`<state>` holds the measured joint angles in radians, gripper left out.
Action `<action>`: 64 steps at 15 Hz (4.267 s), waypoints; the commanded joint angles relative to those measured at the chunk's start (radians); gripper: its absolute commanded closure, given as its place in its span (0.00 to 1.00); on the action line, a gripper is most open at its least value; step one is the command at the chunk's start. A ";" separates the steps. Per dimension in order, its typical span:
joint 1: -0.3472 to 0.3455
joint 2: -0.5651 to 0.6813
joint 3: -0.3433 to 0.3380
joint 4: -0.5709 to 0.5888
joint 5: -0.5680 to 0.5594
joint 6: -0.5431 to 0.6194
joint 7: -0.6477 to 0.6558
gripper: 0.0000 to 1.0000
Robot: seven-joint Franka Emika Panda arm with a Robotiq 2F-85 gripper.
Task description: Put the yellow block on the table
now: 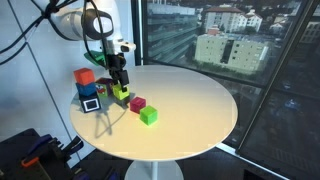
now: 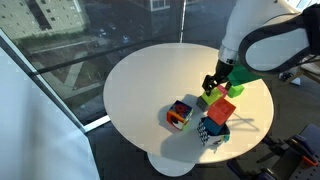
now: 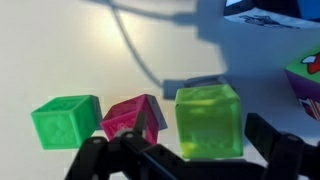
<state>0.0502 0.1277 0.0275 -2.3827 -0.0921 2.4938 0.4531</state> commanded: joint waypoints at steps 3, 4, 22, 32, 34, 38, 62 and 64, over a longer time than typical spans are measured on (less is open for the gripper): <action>0.023 0.034 -0.025 0.028 -0.049 0.010 0.061 0.25; 0.025 0.036 -0.027 0.028 -0.054 0.009 0.065 0.34; -0.014 -0.010 -0.078 0.023 -0.041 -0.123 -0.048 0.72; -0.028 -0.058 -0.091 0.006 -0.167 -0.246 -0.082 0.72; -0.031 -0.059 -0.090 -0.004 -0.195 -0.245 -0.083 0.72; -0.033 -0.060 -0.089 -0.039 -0.235 -0.235 -0.083 0.72; -0.057 -0.115 -0.085 -0.127 -0.150 -0.127 -0.198 0.00; -0.060 -0.143 -0.083 -0.122 -0.115 -0.162 -0.231 0.00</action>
<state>0.0048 0.0548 -0.0632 -2.4935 -0.2617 2.3868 0.2897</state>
